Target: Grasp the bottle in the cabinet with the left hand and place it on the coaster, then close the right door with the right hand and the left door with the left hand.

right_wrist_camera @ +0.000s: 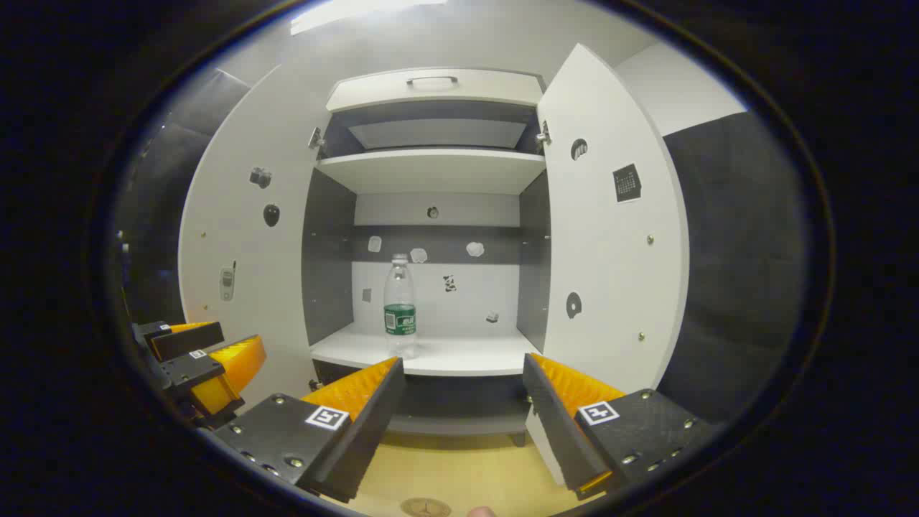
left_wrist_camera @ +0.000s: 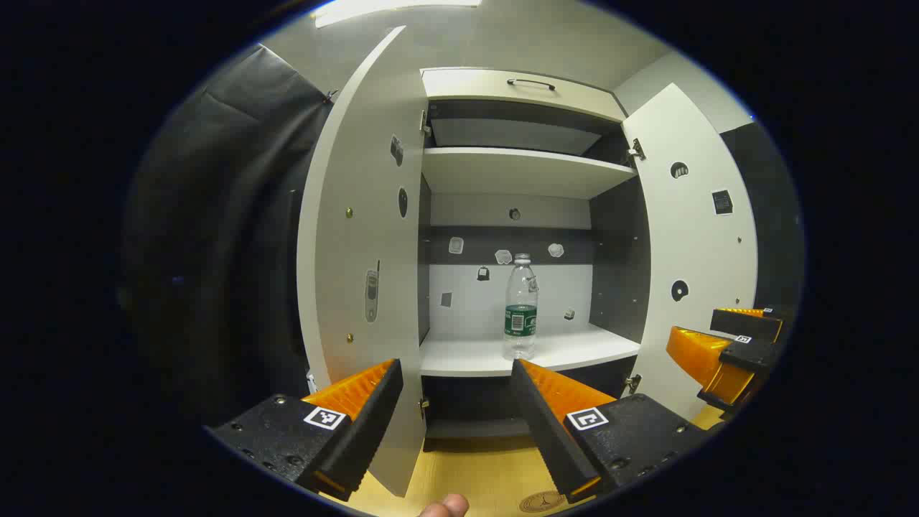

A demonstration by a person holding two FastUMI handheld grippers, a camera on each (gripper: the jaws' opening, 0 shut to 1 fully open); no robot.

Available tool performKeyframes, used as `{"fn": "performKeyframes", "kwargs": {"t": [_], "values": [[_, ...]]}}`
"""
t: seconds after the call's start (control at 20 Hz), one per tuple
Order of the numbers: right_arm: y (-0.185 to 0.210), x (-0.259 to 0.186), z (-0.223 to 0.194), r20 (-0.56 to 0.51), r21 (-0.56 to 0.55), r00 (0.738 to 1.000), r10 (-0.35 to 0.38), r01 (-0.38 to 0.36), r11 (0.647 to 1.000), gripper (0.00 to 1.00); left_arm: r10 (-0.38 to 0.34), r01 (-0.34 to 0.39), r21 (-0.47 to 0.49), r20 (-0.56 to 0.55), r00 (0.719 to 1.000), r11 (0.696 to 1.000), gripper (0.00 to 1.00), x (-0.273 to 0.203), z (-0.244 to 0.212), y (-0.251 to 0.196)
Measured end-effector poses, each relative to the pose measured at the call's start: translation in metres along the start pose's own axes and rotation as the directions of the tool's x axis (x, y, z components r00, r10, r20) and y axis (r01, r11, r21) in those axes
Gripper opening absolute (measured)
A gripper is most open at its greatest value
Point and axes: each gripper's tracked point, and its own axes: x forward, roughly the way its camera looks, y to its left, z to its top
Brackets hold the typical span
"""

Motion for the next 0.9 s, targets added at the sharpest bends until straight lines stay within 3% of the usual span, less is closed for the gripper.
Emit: {"fn": "performKeyframes", "kwargs": {"t": [0.1, 0.2, 0.9], "values": [[-0.001, 0.002, -0.003, -0.008, -0.01, 1.0, 0.0, 0.0, 1.0, 1.0, 0.002, -0.002, 0.003, 0.002, 1.0, 1.0, 0.92, 0.001, 0.0, 0.0], [0.0, 0.004, -0.006, -0.012, -0.009, 1.0, 0.005, -0.005, 1.0, 1.0, 0.004, -0.004, 0.005, 0.002, 1.0, 1.0, 0.96, 0.003, 0.001, -0.001], [-0.008, 0.019, -0.012, -0.024, 0.017, 1.0, 0.007, -0.007, 1.0, 1.0, -0.004, 0.004, 0.02, 0.0, 1.0, 1.0, 0.96, 0.02, -0.001, -0.012]]}}
